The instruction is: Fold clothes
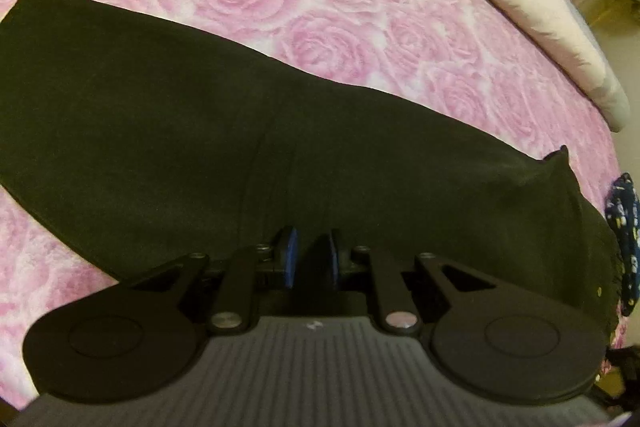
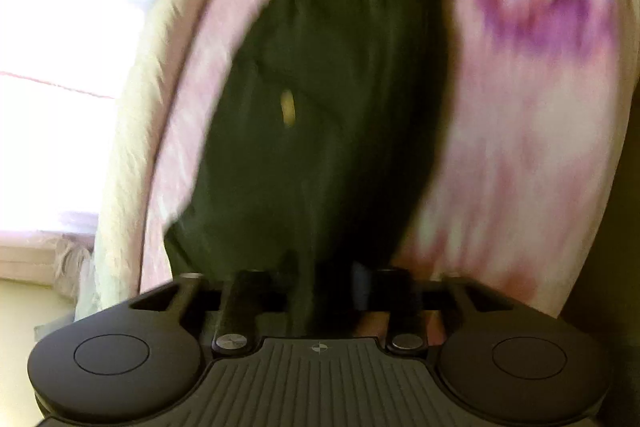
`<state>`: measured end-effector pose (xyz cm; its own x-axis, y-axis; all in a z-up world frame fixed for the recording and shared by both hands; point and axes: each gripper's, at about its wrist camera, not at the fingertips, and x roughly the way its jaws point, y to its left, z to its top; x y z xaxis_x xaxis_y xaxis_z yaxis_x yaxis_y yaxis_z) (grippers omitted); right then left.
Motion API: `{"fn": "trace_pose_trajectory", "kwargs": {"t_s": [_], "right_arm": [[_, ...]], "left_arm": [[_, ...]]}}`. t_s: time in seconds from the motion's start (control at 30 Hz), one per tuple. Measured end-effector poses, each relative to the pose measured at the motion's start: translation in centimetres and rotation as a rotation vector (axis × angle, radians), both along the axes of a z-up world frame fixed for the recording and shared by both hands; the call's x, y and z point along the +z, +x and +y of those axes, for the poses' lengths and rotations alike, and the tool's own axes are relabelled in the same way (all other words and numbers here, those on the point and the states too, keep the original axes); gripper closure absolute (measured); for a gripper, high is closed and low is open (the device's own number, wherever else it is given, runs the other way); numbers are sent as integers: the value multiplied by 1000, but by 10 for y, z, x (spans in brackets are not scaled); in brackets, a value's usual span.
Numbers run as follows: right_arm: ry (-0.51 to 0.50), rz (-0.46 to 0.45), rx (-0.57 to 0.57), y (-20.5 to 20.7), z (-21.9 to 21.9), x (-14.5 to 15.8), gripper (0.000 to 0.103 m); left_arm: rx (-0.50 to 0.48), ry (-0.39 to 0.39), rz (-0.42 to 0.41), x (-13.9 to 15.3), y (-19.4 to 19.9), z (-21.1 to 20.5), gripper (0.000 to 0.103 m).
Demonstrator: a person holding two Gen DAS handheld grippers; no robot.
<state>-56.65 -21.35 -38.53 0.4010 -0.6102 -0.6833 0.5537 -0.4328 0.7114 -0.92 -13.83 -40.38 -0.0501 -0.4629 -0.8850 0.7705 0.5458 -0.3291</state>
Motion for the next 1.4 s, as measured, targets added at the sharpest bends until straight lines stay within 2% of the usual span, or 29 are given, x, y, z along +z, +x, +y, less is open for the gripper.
{"fn": "trace_pose_trajectory", "kwargs": {"t_s": [0.1,0.23,0.27,0.3,0.37,0.47,0.53,0.6,0.63,0.67,0.77,0.8,0.83,0.93,0.97,1.07,1.1,1.13,1.17,1.2,1.27,1.33,1.4], "right_arm": [[-31,43,-82,-41,-13,3,53],[-59,41,-187,-81,-55,3,53],[-54,69,-177,-80,-56,2,56],[-49,96,-168,-80,-57,2,82],[-39,150,-148,-79,-59,1,87],[-24,232,-119,-77,-63,0,88],[-14,286,-99,-76,-65,-1,83],[-11,351,-75,-73,-67,1,43],[-33,422,-49,-65,-69,12,41],[-55,493,-22,-56,-71,22,41],[-122,705,58,-31,-76,54,41],[-152,754,104,-21,-78,63,41],[-201,739,203,-5,-83,64,41],[-301,746,480,57,-96,49,41],[-338,759,560,78,-98,42,41],[-406,829,706,120,-96,7,41],[-385,885,739,128,-97,-12,41],[-378,928,761,132,-97,-29,41],[-416,933,749,128,-93,-37,41],[-441,940,740,124,-90,-43,41],[-417,966,735,120,-87,-33,41],[-446,975,687,115,-81,-9,41],[-472,1018,657,108,-85,-1,41]], "left_arm": [[20,14,-18,1,-4,-4,88],[36,27,-42,1,-9,-8,86],[37,28,-48,1,-11,-8,86],[38,29,-54,1,-12,-8,86],[32,36,-62,2,-13,-10,86],[13,50,-85,0,-15,-14,86],[5,66,-99,1,-16,-17,86],[1,91,-128,8,-19,-20,86],[-7,103,-163,13,-22,-21,90],[-22,100,-211,22,-29,-22,90],[-149,5,-272,47,-61,-32,90],[-206,-35,-266,50,-75,-39,90],[-266,-75,-256,53,-89,-47,89],[-403,-187,-200,40,-128,-82,89],[-429,-205,-204,30,-134,-92,89],[-498,-250,-228,-1,-150,-121,87],[-504,-246,-240,-15,-147,-125,91],[-499,-284,-224,-24,-140,-122,93],[-495,-315,-198,-26,-132,-119,95],[-501,-317,-188,-23,-127,-116,96],[-504,-321,-174,-11,-119,-111,97],[-501,-362,-136,2,-112,-105,93],[-538,-373,-146,1,-113,-105,93]]}}
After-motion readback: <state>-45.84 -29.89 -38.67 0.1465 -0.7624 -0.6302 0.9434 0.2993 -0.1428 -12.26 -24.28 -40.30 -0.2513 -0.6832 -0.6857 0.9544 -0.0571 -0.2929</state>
